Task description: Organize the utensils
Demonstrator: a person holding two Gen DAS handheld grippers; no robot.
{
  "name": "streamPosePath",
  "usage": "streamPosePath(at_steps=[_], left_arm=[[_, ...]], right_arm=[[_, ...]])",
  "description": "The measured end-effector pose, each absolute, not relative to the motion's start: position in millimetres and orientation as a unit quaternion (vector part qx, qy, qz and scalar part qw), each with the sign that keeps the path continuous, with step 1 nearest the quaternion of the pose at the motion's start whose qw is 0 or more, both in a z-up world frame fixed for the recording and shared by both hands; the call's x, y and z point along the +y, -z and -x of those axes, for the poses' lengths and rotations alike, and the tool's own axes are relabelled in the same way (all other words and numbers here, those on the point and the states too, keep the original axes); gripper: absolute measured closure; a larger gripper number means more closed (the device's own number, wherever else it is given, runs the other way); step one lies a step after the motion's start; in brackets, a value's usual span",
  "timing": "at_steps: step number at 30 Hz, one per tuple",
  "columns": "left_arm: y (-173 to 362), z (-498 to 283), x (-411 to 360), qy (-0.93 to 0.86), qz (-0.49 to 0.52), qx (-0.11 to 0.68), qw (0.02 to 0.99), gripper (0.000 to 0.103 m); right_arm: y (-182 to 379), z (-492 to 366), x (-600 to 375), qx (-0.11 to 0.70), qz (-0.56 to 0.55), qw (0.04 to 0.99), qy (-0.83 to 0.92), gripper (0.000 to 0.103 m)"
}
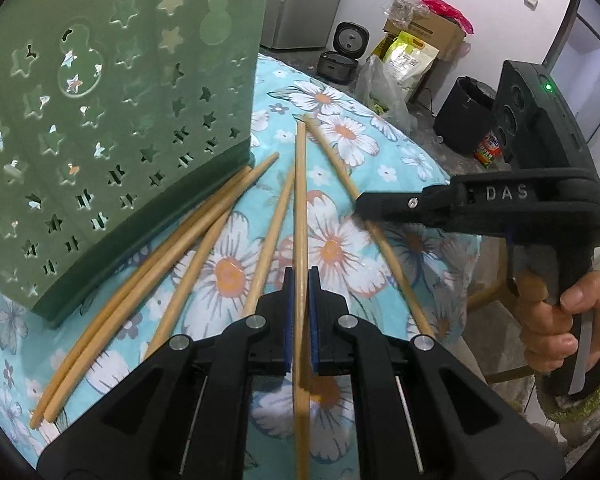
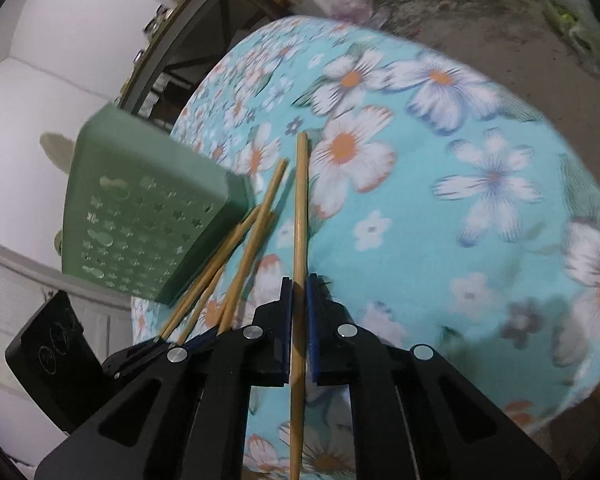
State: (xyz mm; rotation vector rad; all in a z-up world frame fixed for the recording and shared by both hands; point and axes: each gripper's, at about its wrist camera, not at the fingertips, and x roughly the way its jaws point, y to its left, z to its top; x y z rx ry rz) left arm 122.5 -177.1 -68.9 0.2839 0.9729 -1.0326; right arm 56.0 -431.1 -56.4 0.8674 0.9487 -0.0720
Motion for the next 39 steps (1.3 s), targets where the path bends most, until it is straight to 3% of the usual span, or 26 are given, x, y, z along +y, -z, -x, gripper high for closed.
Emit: streamPosePath(at_steps=[8,13,19,27,31,34,39], left_arm=[[71.1,-114.2,-182.2,0.476,-0.140,0.453,0.741,0.096],[69.0,-124.6,-193.2,0.477,-0.148,0.457,0.736,0.079],[66.2,-137.0,-213.9,0.479,-0.165,0.452,0.734,0.078],[62.3,-151.3,-250.4,0.474,-0.174,0.447,0.738,0.079],[67.2,-156.2,-260.8,0.460,-0.174,0.454,0.743,0.088],[68.8,-157.6,-262.6,0.452,-0.172,0.451,0.750,0.097],[61.1,-153.5,-255.9,0.456,-0.163,0.440,0.756,0.097]], right_arm=[[53.9,-48.4,-445.3,0.451,-0.402,0.795,0.051,0.096],[50.4,-55.5,-447.3,0.461,-0.388,0.797,0.043,0.088],[47.4,-70.8,-453.6,0.469,-0.359,0.806,0.040,0.083],[49.4,-97.6,-461.7,0.478,-0.328,0.814,0.043,0.083],[52.4,-104.0,-464.9,0.475,-0.325,0.817,0.042,0.085],[54.0,-102.5,-467.5,0.468,-0.333,0.817,0.042,0.091],[46.4,-94.8,-472.7,0.444,-0.356,0.821,0.037,0.096]])
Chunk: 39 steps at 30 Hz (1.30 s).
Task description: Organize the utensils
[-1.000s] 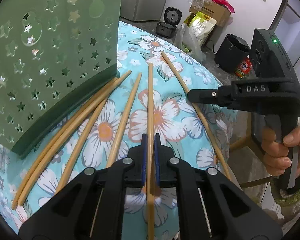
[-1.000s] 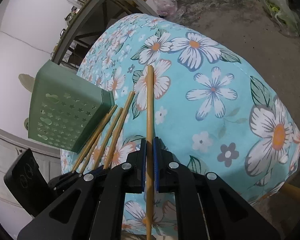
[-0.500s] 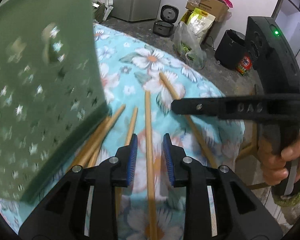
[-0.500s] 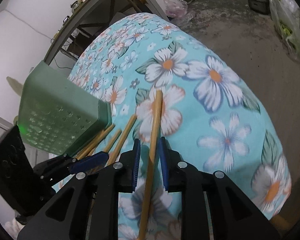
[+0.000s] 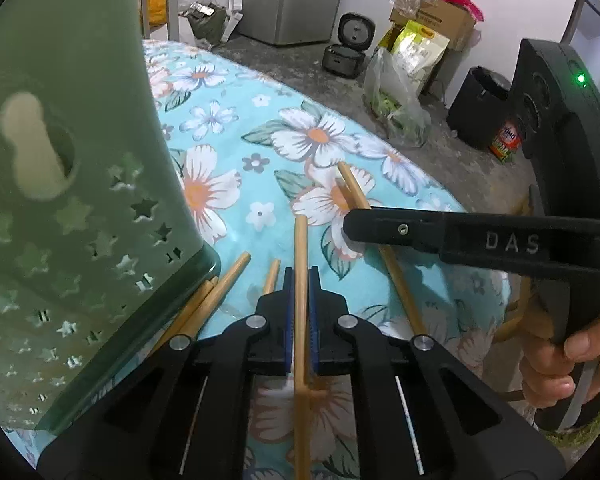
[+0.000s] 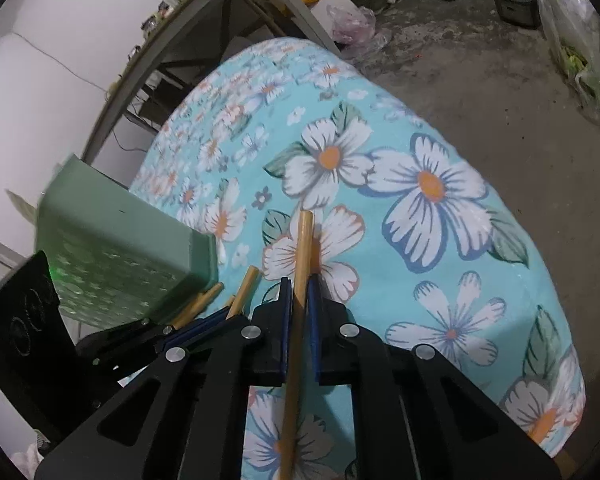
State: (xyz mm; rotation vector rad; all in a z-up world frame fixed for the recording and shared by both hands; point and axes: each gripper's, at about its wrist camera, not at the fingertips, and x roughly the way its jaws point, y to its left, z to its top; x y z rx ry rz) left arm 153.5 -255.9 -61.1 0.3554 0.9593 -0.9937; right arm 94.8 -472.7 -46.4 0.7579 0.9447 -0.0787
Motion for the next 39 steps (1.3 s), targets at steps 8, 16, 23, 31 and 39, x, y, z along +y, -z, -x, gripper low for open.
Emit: streamPosePath(at_steps=[8,16,23,31,39], left_arm=[[8.0,-141.2,-215.6,0.477,-0.107,0.400,0.775,0.097],[-66.6,-133.1,-141.0,0.471,-0.048,0.335,0.814,0.098],[-139.9,-134.9,-68.1,0.443,0.012,0.250,0.861,0.098],[-205.6,-146.5,-30.0,0.395,0.084,0.108,0.908,0.098],[-214.5,-179.5,-40.7,0.363,0.133,0.055,0.921,0.098]], right_arm=[[-6.8,-75.6,-463.5,0.386,-0.342,0.857,0.015,0.096],[-74.9,-56.1,-440.5,0.317,-0.297,0.901,-0.021,0.096],[-129.5,-46.5,-420.4,0.266,-0.247,0.931,-0.043,0.096],[-138.0,-49.7,-403.6,0.266,-0.232,0.934,-0.049,0.096],[-130.4,-56.4,-405.3,0.276,-0.234,0.931,-0.046,0.096]])
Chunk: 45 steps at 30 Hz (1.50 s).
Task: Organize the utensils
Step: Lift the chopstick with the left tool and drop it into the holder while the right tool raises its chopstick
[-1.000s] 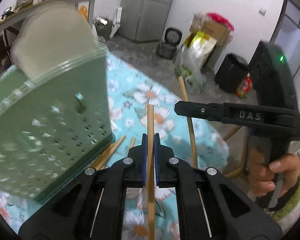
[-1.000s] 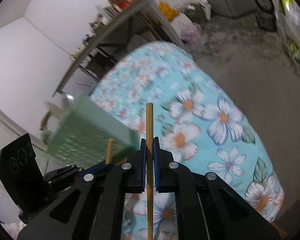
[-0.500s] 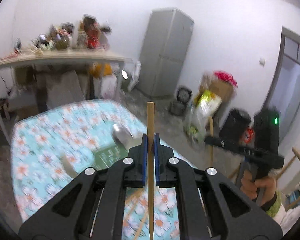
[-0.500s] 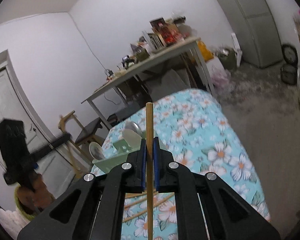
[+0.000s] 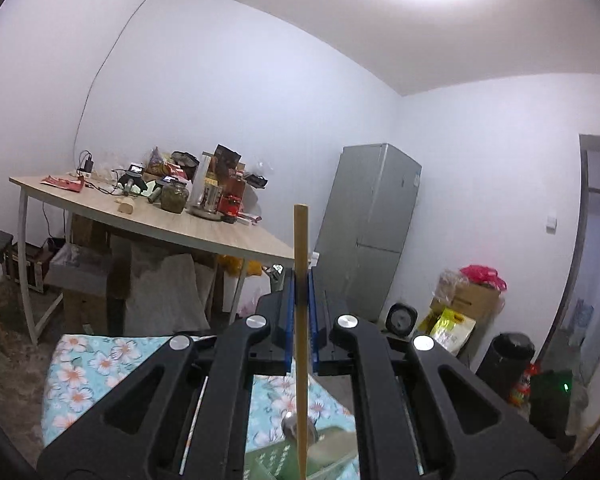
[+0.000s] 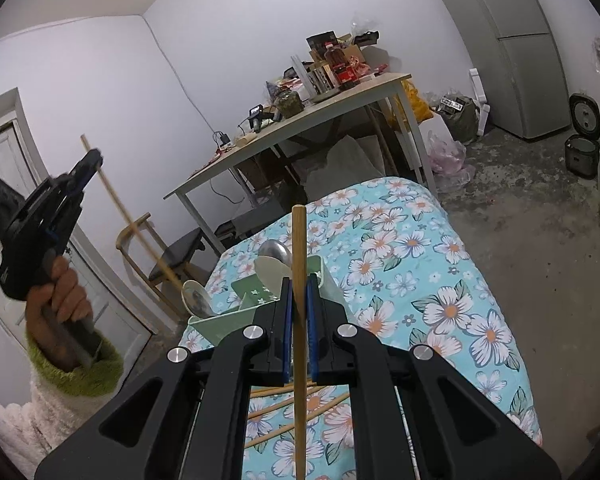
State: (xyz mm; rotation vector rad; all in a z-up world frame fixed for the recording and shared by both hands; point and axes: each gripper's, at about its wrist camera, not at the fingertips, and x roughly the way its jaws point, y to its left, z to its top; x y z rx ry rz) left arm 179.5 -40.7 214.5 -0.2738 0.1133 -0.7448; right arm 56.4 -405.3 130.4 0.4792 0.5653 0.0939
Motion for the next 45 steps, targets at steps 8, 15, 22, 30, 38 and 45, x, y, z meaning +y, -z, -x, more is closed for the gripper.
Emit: streamPosePath(at_steps=[8,15,22,30,38,45], left_arm=[[-173.5,-215.2,-75.6,0.321,0.115,0.081,0.936,0.098],[-126.8,-227.4,-93.9,0.311,0.092,0.139,0.936,0.097],[-113.2,-230.5,-87.0,0.319,0.086,0.157,0.931,0.095],[-118.4,-215.0,-62.3,0.310,0.090,0.152,0.934,0.078],[-126.0,-187.0,-27.4,0.318,0.099,0.140,0.932,0.070],[-106.0,-158.7,3.9,0.338,0.081,0.157,0.924,0.047]], right_arm=[[-119.3,-58.4,-413.3,0.287,-0.245,0.925,-0.043,0.096],[-111.9,-58.6,-417.8,0.293,-0.252,0.921,-0.042,0.096],[-115.8,-56.3,-416.8,0.290,-0.250,0.923,-0.041,0.096],[-135.3,-55.6,-405.7,0.276,-0.233,0.931,-0.050,0.096],[-174.3,-66.4,-391.3,0.242,-0.215,0.943,-0.079,0.096],[-224.3,-89.0,-366.4,0.194,-0.177,0.959,-0.111,0.096]])
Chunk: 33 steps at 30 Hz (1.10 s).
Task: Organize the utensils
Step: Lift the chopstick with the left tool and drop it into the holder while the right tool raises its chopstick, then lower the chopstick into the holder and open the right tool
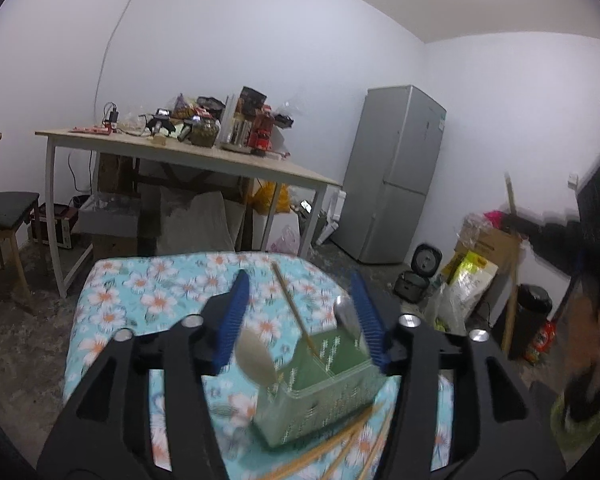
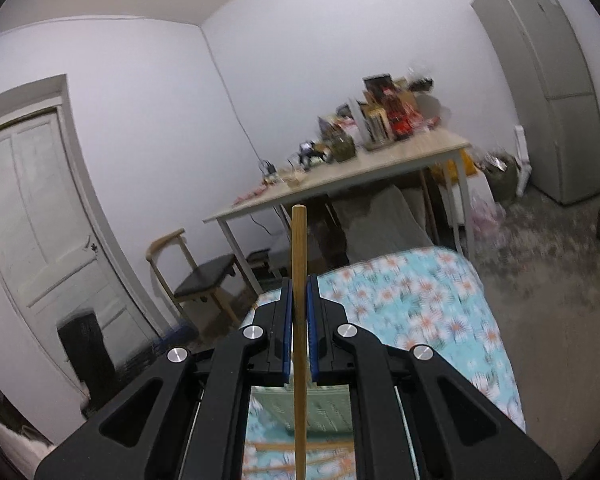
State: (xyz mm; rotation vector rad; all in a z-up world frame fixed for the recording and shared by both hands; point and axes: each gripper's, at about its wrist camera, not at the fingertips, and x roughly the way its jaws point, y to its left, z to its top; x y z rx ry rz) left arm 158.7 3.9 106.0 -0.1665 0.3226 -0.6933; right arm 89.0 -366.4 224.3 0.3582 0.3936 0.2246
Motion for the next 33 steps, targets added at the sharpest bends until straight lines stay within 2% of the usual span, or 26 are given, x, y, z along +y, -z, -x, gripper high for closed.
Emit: streamPosePath(at_steps=[8,16,33], left_arm=[[-58.0,-129.6,19.1,0.344,0.016,0.193,0.919,0.034],[-24.3,-128.6,23.2,0.343,0.009,0.233,0.910,0.033],[-0.8,-135.6,20.7,0.344,0.021,0.261,0.902,0.033]], right_arm=[[-255.6,-135.0,-339.7,0.163,-0.154,0.964,-0.141,0.096],[-256.9,-178.6,-323.0,0.155,-0.146,0.967,-0.141,0.096],[-167.4,-225.0,-304.8,0.251,-0.098,0.958,-0.101,0.096]])
